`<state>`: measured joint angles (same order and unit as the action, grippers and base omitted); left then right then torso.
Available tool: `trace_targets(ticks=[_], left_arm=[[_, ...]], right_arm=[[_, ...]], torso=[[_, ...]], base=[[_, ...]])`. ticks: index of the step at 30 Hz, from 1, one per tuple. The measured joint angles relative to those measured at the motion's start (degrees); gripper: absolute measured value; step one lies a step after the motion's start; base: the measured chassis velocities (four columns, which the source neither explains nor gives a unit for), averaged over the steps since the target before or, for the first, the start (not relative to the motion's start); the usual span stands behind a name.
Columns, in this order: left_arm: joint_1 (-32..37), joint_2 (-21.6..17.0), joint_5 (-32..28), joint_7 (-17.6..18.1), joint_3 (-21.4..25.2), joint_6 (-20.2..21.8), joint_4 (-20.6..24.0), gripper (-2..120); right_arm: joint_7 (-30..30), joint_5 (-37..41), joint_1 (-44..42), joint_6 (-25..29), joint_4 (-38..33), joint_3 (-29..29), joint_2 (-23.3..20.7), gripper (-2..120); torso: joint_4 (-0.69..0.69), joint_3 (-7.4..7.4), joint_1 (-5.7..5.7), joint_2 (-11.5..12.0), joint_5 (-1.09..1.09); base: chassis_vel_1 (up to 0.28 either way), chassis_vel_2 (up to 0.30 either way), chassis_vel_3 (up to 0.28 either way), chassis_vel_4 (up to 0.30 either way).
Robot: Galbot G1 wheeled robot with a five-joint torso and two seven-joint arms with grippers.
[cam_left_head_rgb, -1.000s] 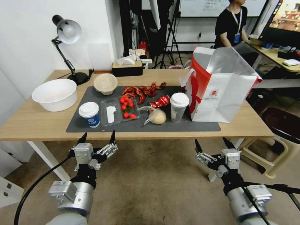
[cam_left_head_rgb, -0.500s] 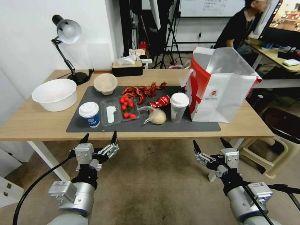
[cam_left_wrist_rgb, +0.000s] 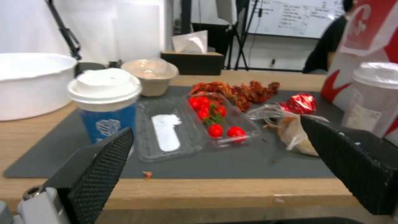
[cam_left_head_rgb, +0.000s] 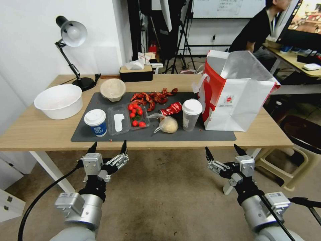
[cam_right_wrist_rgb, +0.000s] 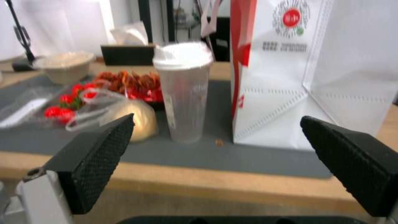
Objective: Pick up the trash from the table and place it into the takeout bag.
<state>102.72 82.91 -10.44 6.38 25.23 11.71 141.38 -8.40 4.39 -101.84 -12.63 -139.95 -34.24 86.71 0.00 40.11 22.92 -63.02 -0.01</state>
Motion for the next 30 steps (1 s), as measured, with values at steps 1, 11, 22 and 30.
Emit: trace_targets(ticks=[1,11,22,30], left_arm=[[-0.3,-0.4,-0.1,-0.1,-0.4,0.2,-0.4,100],[-0.1,0.9,0.4,-0.1,-0.3,-0.1,-1.5,100],[0.7,2.4,1.1,0.0,0.7,-0.7,-2.0,100],[1.0,3.7,1.7,0.0,0.9,-0.9,-2.2,100]], right_arm=[[0.0,0.7,1.0,0.9,0.5,0.1,-0.5,100],[0.4,5.5,13.9,1.8,8.7,2.9,-7.3,100],[0.9,10.1,24.8,1.6,19.4,7.1,-13.8,100],[1.6,9.0,29.8,1.3,22.6,8.8,-14.1,100]], torso=[[-0.03,0.00,0.00,0.0,-0.01],[0.01,0.00,0.00,0.0,0.01],[0.00,0.01,0.00,0.0,0.01],[0.00,0.00,0.01,0.0,0.00]], base=[[0.000,0.000,0.000,0.000],[0.000,0.000,0.000,0.000],[0.000,0.000,0.000,0.000],[0.000,0.000,0.000,0.000]])
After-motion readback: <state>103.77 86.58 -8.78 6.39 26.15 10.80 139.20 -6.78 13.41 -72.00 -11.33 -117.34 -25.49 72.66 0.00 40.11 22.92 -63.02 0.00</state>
